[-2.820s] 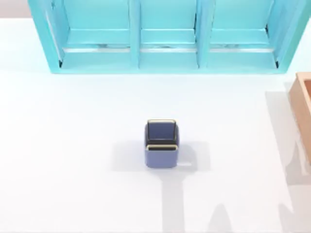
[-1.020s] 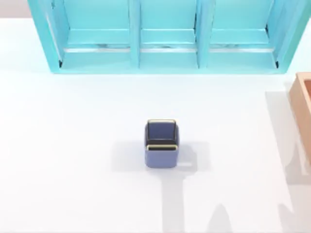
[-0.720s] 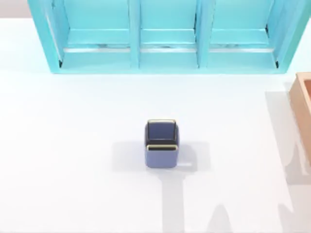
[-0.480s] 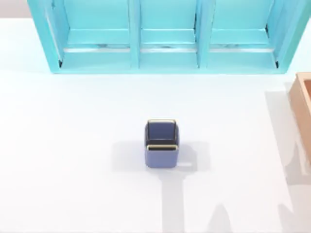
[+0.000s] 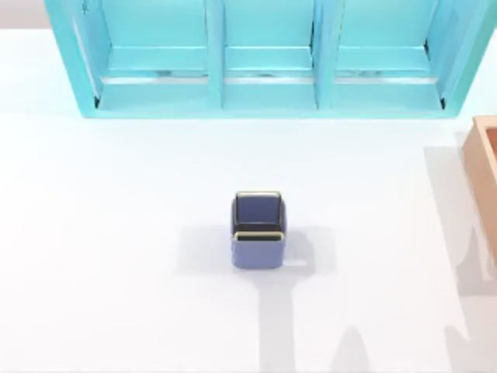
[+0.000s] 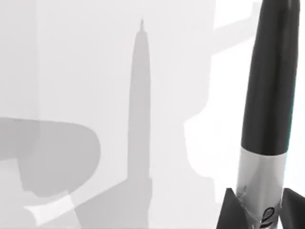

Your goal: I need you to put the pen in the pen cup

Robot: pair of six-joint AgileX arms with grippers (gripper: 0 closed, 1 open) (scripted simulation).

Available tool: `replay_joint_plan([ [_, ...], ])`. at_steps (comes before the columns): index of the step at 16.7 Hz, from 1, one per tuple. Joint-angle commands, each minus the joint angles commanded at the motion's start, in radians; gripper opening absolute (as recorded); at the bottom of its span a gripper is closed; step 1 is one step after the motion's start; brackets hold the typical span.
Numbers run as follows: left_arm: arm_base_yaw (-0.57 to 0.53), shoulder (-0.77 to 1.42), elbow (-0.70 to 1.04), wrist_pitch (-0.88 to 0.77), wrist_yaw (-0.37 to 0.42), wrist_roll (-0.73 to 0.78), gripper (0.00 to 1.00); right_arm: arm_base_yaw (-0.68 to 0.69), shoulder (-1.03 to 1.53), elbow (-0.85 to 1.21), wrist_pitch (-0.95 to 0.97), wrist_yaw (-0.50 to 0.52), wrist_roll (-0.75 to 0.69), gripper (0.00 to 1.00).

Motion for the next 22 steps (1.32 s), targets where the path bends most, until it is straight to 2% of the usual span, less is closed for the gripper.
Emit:
replay_joint_plan([
  [4, 0.112, -0.178, 0.000, -0.314, 0.027, 0.158, 0.00, 0.000, 0.000, 0.000, 0.000, 0.000, 0.000, 1.00],
  [8, 0.185, -0.312, 0.005, -0.468, 0.048, 0.270, 0.00, 0.000, 0.000, 0.000, 0.000, 0.000, 0.000, 1.00],
  [16, 0.180, -0.321, 0.009, -0.480, 0.042, 0.302, 0.00, 0.000, 0.000, 0.000, 0.000, 0.000, 0.000, 1.00],
  [19, 0.138, -0.318, 0.029, -0.483, 0.009, 0.410, 0.00, 0.000, 0.000, 0.000, 0.000, 0.000, 0.000, 1.00],
  [22, 0.056, -0.310, 0.063, -0.494, -0.052, 0.607, 0.00, 0.000, 0.000, 0.000, 0.000, 0.000, 0.000, 1.00],
])
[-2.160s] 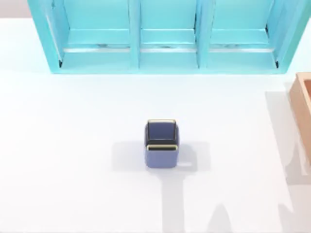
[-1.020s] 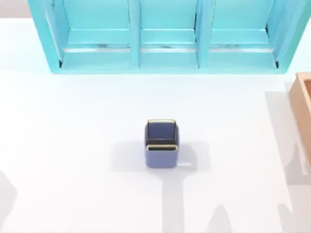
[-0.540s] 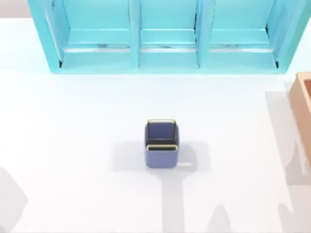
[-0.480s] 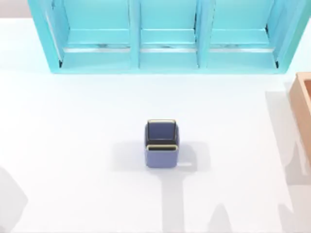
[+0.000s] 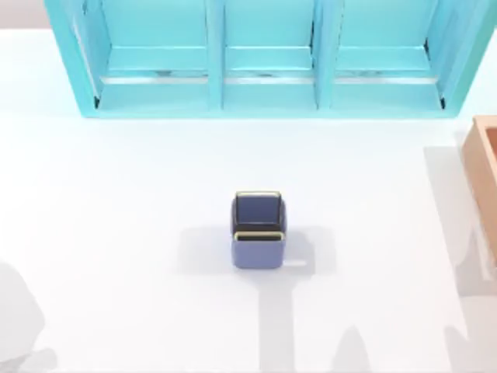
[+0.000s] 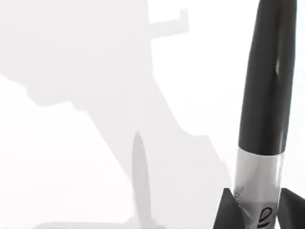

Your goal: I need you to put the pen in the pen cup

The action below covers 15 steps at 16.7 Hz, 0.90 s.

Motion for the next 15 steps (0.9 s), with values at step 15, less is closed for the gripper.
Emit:
replay_joint_plan([
  [15, -0.856, 0.254, 0.170, -0.285, -0.645, 1.769, 0.00, 0.000, 0.000, 0.000, 0.000, 0.000, 0.000, 1.00],
])
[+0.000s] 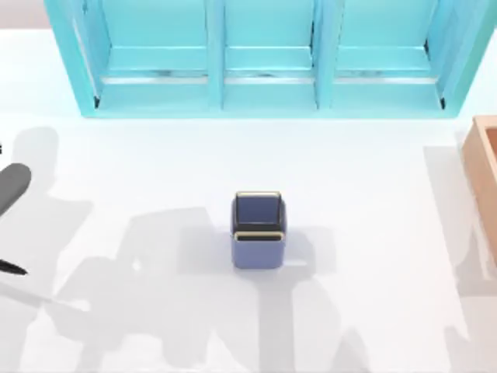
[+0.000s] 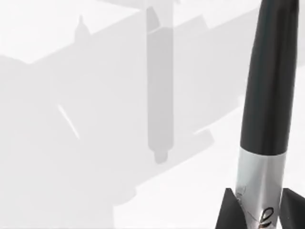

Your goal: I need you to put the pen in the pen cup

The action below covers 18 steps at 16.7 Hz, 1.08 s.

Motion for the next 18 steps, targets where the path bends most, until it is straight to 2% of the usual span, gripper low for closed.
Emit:
replay_joint_plan([
  [5, -0.351, 0.134, 0.041, -0.139, -0.311, 0.622, 0.00, 0.000, 0.000, 0.000, 0.000, 0.000, 0.000, 1.00],
  [9, -0.616, 0.228, 0.082, -0.234, -0.588, 1.055, 0.00, 0.000, 0.000, 0.000, 0.000, 0.000, 0.000, 1.00],
  [14, -0.899, 0.315, 0.149, -0.317, -0.951, 1.486, 0.00, 0.000, 0.000, 0.000, 0.000, 0.000, 0.000, 1.00],
  [18, -1.074, 0.357, 0.212, -0.354, -1.229, 1.739, 0.00, 0.000, 0.000, 0.000, 0.000, 0.000, 0.000, 1.00],
])
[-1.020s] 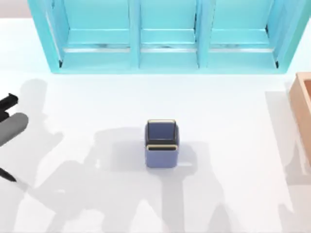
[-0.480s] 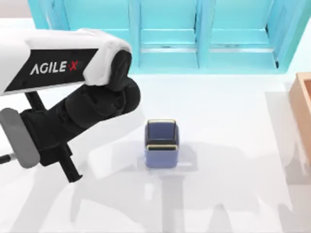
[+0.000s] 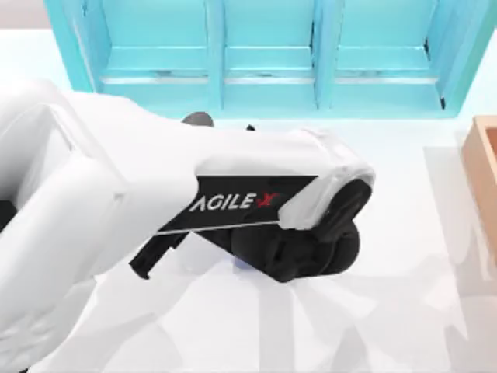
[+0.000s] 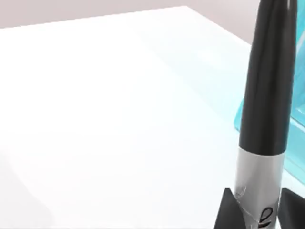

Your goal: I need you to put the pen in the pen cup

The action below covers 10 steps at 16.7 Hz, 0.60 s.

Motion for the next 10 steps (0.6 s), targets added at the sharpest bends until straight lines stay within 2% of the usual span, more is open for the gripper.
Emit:
replay_joint_plan([
  [5, -0.140, 0.023, 0.077, -0.018, -0.280, 0.201, 0.00, 0.000, 0.000, 0.000, 0.000, 0.000, 0.000, 1.00],
  [7, -0.173, 0.027, 0.102, -0.021, -0.360, 0.248, 0.00, 0.000, 0.000, 0.000, 0.000, 0.000, 0.000, 1.00],
  [10, -0.198, 0.029, 0.124, -0.022, -0.429, 0.284, 0.00, 0.000, 0.000, 0.000, 0.000, 0.000, 0.000, 1.00],
])
